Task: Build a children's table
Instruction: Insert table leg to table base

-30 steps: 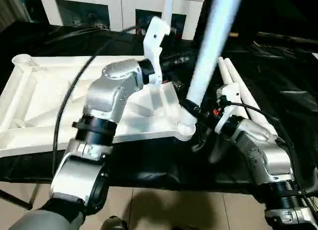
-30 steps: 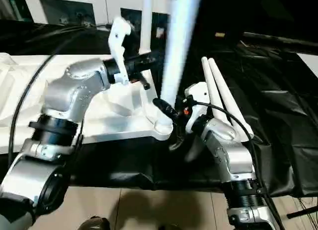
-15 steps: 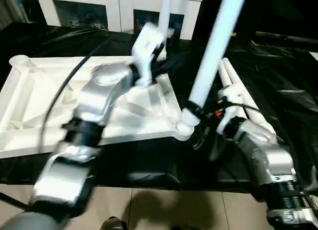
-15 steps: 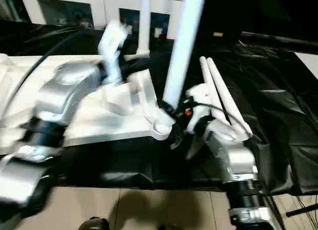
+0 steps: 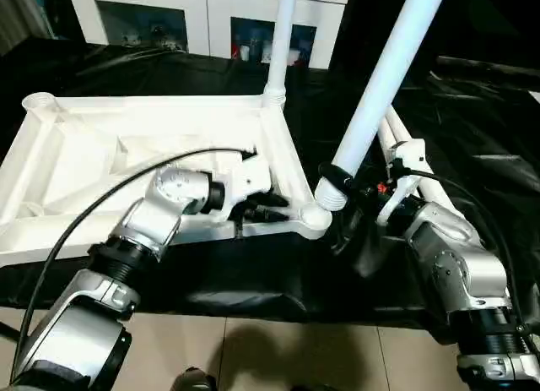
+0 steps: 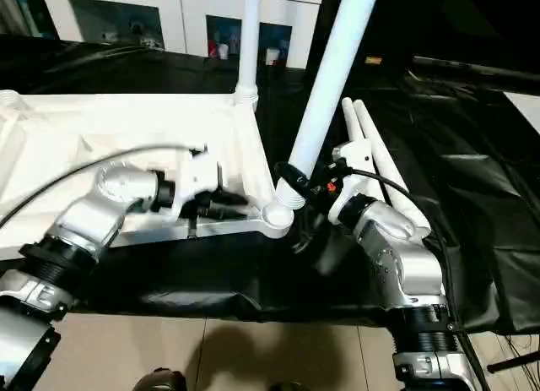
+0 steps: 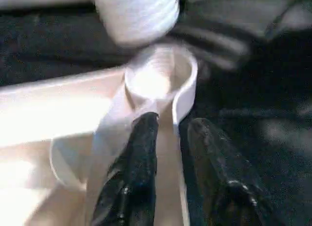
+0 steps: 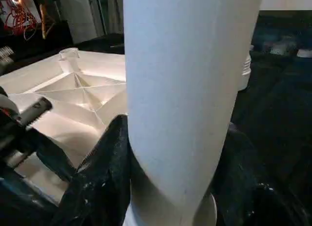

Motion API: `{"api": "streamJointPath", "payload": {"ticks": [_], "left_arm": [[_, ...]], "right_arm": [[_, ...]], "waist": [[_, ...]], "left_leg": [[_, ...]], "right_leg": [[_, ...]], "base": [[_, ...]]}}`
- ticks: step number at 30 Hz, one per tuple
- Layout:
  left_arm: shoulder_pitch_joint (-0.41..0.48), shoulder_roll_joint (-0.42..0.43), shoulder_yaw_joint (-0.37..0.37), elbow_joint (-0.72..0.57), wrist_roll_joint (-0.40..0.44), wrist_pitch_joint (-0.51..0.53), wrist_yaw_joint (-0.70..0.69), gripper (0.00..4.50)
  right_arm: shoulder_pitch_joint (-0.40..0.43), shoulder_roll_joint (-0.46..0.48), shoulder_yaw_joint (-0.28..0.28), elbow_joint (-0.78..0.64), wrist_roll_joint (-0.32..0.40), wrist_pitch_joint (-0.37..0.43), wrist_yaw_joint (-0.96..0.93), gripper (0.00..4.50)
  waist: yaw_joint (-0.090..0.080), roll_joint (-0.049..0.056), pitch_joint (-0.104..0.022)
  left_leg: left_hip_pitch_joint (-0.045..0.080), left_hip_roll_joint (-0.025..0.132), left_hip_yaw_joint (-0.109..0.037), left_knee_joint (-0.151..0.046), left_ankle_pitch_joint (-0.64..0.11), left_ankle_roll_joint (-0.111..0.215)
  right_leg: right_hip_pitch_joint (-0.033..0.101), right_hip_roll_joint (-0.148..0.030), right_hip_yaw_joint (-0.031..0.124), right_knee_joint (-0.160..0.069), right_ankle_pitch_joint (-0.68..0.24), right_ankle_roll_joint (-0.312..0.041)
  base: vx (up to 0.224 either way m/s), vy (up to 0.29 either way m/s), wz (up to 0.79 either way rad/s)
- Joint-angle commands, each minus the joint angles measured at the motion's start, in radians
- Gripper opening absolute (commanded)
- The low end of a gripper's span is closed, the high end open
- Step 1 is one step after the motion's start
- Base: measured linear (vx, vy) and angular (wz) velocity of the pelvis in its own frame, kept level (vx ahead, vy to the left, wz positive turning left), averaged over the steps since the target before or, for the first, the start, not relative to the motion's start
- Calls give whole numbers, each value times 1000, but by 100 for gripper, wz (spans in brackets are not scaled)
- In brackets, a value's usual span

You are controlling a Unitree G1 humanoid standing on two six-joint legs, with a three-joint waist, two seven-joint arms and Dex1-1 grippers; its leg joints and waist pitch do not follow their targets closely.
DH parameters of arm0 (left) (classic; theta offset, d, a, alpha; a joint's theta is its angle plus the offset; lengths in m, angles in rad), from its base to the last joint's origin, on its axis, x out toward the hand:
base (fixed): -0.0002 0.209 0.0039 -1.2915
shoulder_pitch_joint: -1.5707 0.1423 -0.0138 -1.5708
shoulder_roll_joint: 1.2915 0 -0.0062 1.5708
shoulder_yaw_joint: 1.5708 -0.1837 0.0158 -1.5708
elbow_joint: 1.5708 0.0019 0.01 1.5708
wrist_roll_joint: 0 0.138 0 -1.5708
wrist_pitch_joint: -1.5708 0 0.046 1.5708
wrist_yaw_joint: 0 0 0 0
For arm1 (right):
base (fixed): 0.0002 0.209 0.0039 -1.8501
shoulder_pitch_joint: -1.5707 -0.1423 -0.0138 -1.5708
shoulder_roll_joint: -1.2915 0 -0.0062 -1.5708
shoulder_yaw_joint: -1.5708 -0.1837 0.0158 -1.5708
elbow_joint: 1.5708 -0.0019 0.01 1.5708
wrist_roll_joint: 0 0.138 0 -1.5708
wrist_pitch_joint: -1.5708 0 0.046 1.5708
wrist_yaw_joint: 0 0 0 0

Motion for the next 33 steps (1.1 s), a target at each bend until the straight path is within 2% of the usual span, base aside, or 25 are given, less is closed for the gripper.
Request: {"api": "streamJointPath", "payload": {"ticks": [1,6,8,11,12,16,18,23,26,28,29,33], "left_arm": [[-4,4,-27,21,24,-17,0,131],[-2,11,-41,43,38,-23,-17,131],[-4,7,-37,63,52,-27,-4,104],[-9,3,-33,78,55,-34,1,97],[-15,0,-30,87,53,-34,1,63],[-20,-2,-26,96,47,-32,-4,47],[-22,-4,-25,101,46,-31,-12,8],[-15,-4,-32,111,56,-39,-23,1],[-10,-3,-34,111,56,-37,-26,0],[-9,-2,-34,111,57,-38,-26,0],[-9,-2,-34,112,57,-38,-26,0],[-11,-2,-32,117,60,-39,-24,0]], "right_arm": [[7,-10,0,-29,-5,7,9,186],[8,-13,2,-31,-6,8,8,186],[9,-14,5,-31,-6,7,8,186],[9,-15,6,-31,-5,7,8,186],[6,-14,8,-27,-4,7,8,186],[2,-13,13,-19,-3,11,10,186],[-8,-10,23,3,-9,17,13,186],[-30,0,39,97,-16,43,24,186],[-51,21,28,156,0,56,26,186],[-57,25,27,166,3,57,26,186],[-67,29,27,183,2,53,25,186],[-105,42,23,249,3,44,29,186]], "waist": [[2,8,-78],[1,9,-78],[1,9,-77],[1,9,-75],[1,8,-74],[1,8,-73],[0,9,-72],[-3,6,-70],[-3,6,-67],[-3,7,-67],[-3,4,-67],[-6,4,-64]], "left_leg": [[31,27,-14,-67,-165,7],[31,28,-14,-66,-156,16],[30,28,-14,-67,-162,16],[32,29,-14,-68,-182,11],[33,29,-14,-69,-187,10],[33,29,-15,-70,-198,4],[33,29,-15,-70,-196,4],[32,28,-15,-70,-207,3],[33,29,-15,-72,-214,3],[33,30,-15,-73,-211,2],[33,30,-15,-73,-206,1],[33,29,-15,-74,-226,-3]], "right_leg": [[48,-74,42,-66,-59,-210],[48,-74,42,-61,-20,-231],[48,-75,41,-62,-29,-233],[47,-76,42,-66,-59,-231],[45,-75,42,-67,-70,-229],[45,-78,42,-70,-99,-222],[44,-76,42,-70,-95,-222],[43,-78,42,-73,-122,-227],[41,-78,42,-75,-136,-225],[41,-79,42,-74,-134,-225],[42,-78,42,-73,-125,-224],[40,-80,43,-78,-169,-220]], "base": [[0,0,0],[0,0,0],[0,0,0],[0,0,0],[0,0,0],[0,0,0],[0,0,0],[0,0,0],[0,0,0],[0,0,0],[0,0,0],[0,0,0]]}}
